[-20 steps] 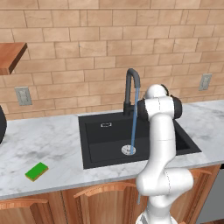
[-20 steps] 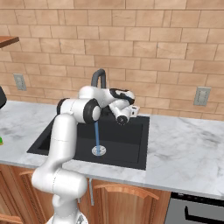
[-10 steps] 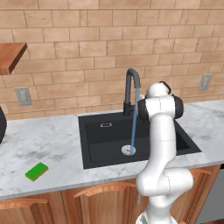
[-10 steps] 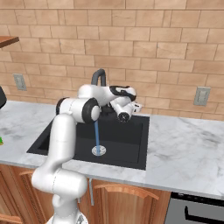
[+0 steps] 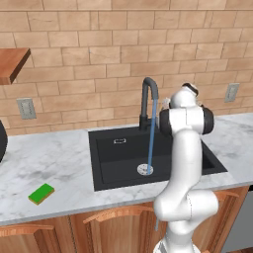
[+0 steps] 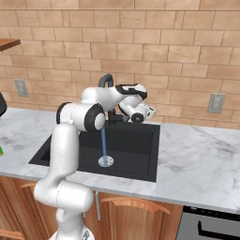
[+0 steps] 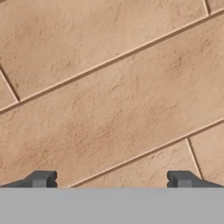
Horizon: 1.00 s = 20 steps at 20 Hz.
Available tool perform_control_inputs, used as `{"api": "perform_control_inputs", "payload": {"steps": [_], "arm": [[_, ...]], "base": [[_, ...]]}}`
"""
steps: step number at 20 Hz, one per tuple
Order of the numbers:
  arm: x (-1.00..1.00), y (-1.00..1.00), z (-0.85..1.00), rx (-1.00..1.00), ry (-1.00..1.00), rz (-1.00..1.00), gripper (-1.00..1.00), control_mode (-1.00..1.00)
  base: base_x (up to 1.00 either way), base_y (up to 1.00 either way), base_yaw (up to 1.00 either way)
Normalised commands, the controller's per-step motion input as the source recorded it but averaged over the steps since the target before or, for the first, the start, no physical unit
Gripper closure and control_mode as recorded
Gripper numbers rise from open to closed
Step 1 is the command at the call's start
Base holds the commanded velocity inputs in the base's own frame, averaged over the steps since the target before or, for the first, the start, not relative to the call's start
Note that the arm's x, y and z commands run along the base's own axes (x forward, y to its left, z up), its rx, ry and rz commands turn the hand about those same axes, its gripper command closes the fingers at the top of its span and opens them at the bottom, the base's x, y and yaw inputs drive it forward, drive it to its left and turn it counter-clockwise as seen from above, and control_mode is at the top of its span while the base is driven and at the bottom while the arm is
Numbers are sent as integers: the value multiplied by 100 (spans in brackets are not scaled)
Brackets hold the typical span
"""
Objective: Soak the sponge with water for a few seconds and then drop it inside the sink.
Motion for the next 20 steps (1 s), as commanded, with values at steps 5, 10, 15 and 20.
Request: {"api": "perform_control_inputs", "payload": {"steps": [5, 10, 15, 20], "arm": [[-43, -5, 38, 17, 15, 0, -100, -100], [-48, 0, 49, 14, 15, 0, -100, -100], [-43, -3, 44, 10, 14, 0, -100, -100], [-32, -29, 30, 7, 10, 0, -100, -100]], "base": [[0, 0, 0], [0, 0, 0], [0, 0, 0], [0, 0, 0]]}}
